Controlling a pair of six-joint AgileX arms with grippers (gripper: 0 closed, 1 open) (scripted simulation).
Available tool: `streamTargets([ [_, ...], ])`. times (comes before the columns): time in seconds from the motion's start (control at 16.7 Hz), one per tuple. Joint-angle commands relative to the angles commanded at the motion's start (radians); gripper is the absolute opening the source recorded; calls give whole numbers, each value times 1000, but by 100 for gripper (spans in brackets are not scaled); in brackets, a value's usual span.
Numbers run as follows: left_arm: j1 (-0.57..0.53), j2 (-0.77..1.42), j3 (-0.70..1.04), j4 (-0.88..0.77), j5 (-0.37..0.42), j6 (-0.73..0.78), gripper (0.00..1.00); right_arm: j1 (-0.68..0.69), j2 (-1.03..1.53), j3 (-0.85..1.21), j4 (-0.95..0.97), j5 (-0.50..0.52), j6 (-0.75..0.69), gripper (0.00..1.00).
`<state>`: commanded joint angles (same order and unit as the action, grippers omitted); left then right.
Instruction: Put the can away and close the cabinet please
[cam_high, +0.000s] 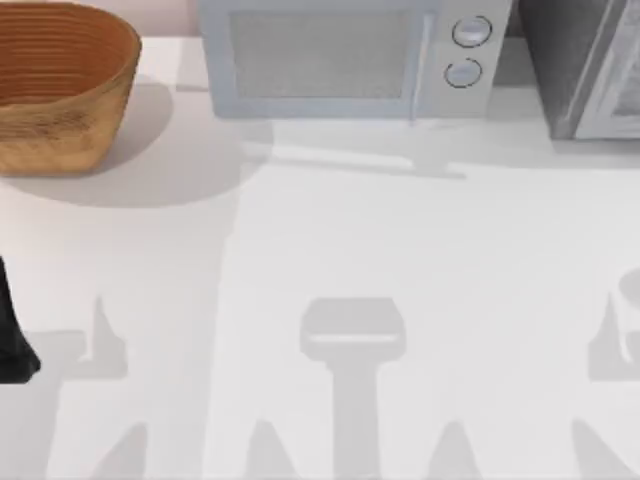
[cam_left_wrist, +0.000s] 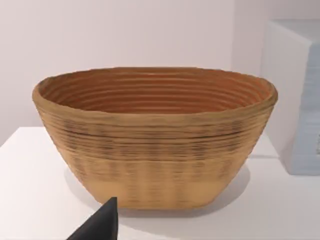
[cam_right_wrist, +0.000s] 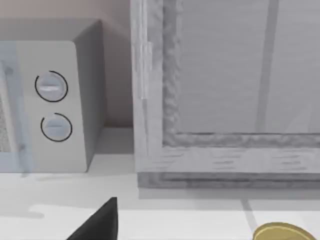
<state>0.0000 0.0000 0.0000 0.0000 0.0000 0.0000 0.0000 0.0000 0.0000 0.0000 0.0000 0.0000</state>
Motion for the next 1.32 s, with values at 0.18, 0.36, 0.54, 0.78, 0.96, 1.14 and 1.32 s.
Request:
streamTargets([
  [0.18, 0, 0, 0, 0, 0, 0, 100, -1, 9, 1, 7, -2, 0, 100],
  [0.36, 0, 0, 0, 0, 0, 0, 100, -14, 98, 5, 82, -18, 1, 100],
  [0.54, 0, 0, 0, 0, 0, 0, 100, -41, 277, 11, 227, -45, -4, 100],
  [0.78, 0, 0, 0, 0, 0, 0, 100, -92, 612, 22, 480, -90, -15, 100],
  [0.96, 0, 0, 0, 0, 0, 0, 100, -136, 880, 33, 695, -127, -27, 100],
  [1.14, 0, 0, 0, 0, 0, 0, 100, -179, 1147, 47, 911, -163, -39, 100],
  [1.32, 0, 0, 0, 0, 0, 0, 100, -220, 1396, 61, 1115, -198, -51, 100],
])
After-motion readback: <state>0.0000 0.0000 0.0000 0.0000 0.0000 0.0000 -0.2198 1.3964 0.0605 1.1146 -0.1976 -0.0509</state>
